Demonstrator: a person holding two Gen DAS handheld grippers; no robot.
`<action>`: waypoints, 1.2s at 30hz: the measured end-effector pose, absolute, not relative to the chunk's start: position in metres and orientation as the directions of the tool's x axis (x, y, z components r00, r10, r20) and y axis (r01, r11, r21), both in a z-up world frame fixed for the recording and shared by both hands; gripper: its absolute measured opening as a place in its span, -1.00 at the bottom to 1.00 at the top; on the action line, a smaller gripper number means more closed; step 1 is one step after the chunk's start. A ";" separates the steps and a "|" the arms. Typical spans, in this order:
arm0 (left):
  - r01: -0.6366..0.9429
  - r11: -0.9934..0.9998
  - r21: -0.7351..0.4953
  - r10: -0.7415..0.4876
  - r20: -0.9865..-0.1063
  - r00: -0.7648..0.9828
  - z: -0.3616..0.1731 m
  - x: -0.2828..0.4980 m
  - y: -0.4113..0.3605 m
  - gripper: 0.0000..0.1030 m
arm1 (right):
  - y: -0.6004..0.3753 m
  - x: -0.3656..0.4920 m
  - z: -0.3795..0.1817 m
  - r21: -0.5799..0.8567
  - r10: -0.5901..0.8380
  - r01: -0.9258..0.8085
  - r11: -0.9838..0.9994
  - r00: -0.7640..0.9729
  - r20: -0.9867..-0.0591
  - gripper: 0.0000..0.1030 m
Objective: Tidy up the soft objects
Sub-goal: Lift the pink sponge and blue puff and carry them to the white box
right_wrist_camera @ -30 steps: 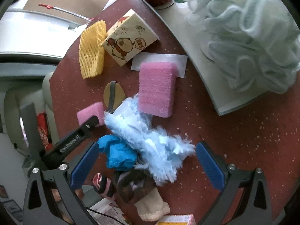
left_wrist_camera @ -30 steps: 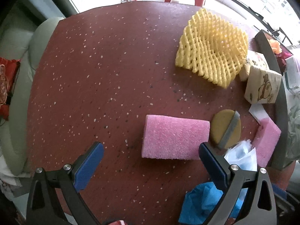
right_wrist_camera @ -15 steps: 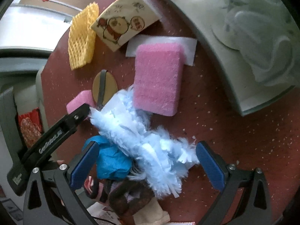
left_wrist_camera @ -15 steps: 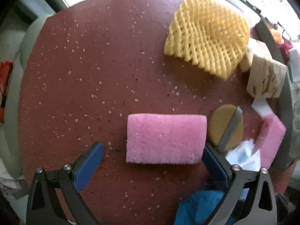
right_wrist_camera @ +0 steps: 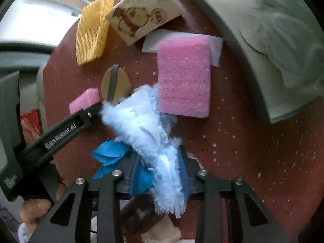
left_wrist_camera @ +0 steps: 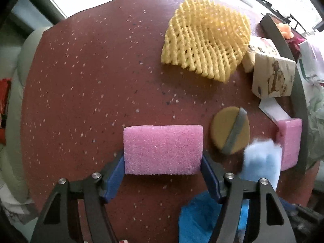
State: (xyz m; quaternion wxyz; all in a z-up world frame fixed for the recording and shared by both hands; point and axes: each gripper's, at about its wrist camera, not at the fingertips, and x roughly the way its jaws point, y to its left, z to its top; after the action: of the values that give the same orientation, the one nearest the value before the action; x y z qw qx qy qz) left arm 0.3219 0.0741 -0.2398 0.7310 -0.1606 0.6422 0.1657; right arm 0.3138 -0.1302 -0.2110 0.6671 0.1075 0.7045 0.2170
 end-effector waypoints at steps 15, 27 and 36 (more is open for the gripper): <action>-0.440 0.891 -0.111 0.004 -0.968 0.252 -0.177 0.231 0.055 0.37 | -0.159 0.310 -0.190 0.476 0.474 -0.097 0.874 -0.039 -0.879 0.08; -0.412 0.894 -0.174 -0.051 -0.955 0.291 -0.154 0.175 0.026 0.37 | -0.121 0.290 -0.211 0.442 0.430 -0.139 0.886 -0.108 -0.896 -0.63; -0.368 0.912 -0.182 -0.066 -0.950 0.305 -0.129 0.140 0.005 0.37 | -0.192 0.264 -0.156 0.565 0.565 -0.076 0.822 -0.027 -0.825 -0.63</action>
State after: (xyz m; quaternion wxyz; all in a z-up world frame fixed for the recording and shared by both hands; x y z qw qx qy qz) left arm 0.1401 0.0054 -0.1294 0.7860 -0.1868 0.5814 0.0962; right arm 0.2644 -0.1920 -0.1561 0.6737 0.1808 0.6759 0.2378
